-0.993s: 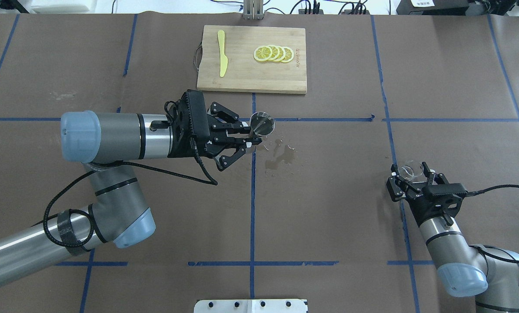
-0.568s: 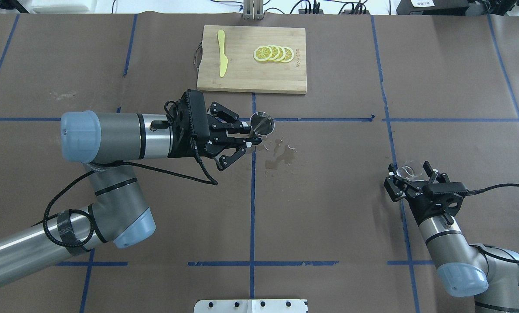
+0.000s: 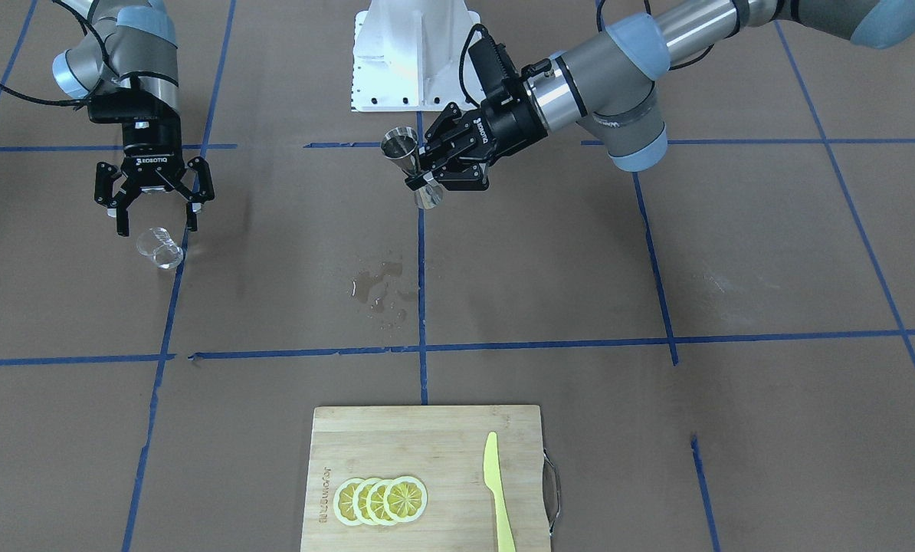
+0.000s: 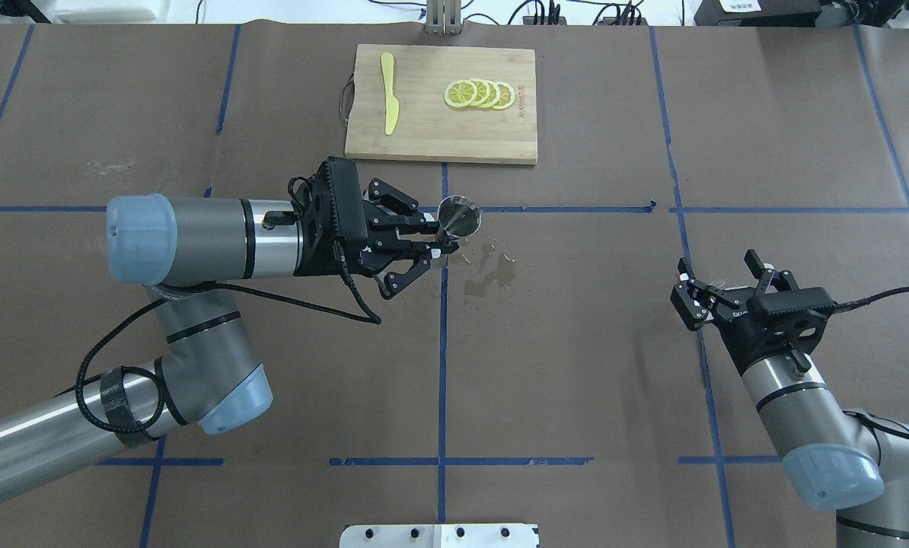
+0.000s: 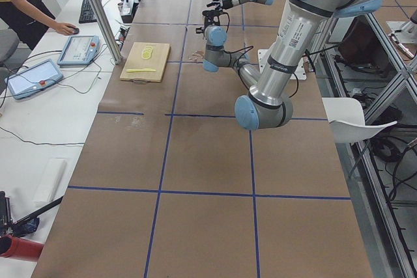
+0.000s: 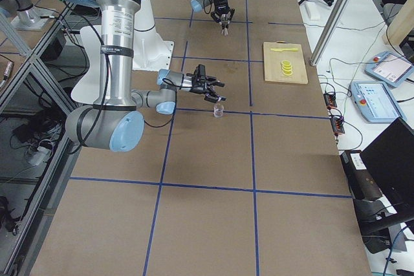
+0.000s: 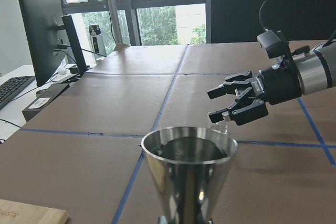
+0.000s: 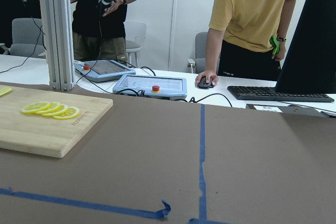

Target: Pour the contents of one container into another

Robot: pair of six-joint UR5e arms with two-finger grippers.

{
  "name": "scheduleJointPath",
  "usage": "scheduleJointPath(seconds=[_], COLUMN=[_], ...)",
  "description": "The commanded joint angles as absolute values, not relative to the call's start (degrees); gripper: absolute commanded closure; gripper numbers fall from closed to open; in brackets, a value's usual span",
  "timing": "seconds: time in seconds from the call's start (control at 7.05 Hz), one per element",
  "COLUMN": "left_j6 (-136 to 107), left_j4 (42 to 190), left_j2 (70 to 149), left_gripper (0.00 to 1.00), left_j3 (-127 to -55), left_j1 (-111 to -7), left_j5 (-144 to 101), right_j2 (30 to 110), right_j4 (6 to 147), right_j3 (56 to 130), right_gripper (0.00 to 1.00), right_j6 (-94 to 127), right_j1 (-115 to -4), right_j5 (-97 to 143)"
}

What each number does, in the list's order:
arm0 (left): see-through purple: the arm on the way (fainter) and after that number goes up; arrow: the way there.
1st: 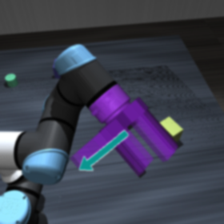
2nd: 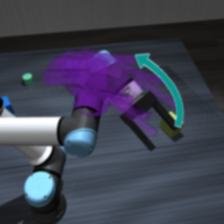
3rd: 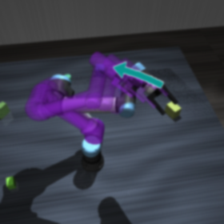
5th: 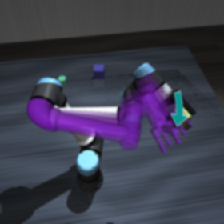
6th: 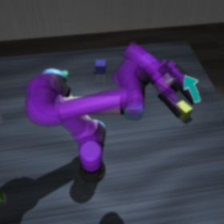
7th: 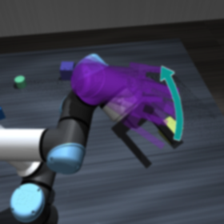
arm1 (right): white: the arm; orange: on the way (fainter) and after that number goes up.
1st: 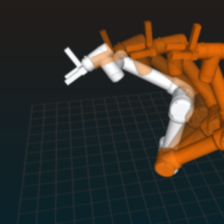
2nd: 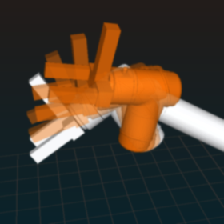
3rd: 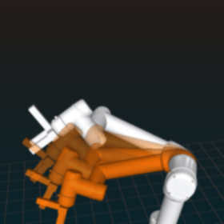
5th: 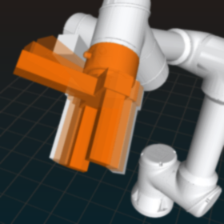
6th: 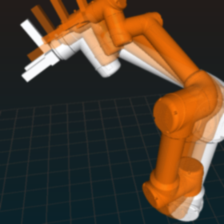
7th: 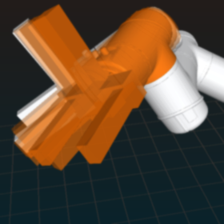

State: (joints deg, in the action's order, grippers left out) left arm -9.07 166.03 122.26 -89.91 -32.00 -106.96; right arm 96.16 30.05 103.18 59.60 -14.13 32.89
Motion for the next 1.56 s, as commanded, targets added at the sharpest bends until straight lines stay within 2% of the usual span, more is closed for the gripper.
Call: scheduleJointPath(seconds=[0.0, 0.57, 0.85, 0.99, 1.42], left_j6=[-9.23, -9.14, -9.05, -9.05, -8.70], left_j4=[166.03, 166.02, 165.94, 165.94, 166.02], left_j2=[122.26, 122.26, 122.26, 122.34, 122.26], left_gripper=[1.00, 1.00, 1.00, 1.00, 1.00], left_j3=[-90.00, -90.09, -90.00, -90.00, -90.09], left_j1=[-32.08, -32.08, -32.17, -32.25, -32.69], left_j5=[-106.96, -106.96, -106.88, -106.87, -106.87], right_j2=[96.33, 94.75, 93.44, 92.56, 89.75], right_j4=[30.76, 46.82, 49.55, 55.57, 85.32], right_j3=[104.24, 101.53, 93.82, 91.00, 91.75], right_gripper=[0.00, 0.00, 0.00, 0.00, 0.00], right_j6=[51.90, 33.81, 30.43, 24.93, 0.93], right_j1=[-27.34, -54.78, -67.51, -73.33, -86.79], right_j5=[50.68, 91.40, 112.47, 121.03, 130.98])
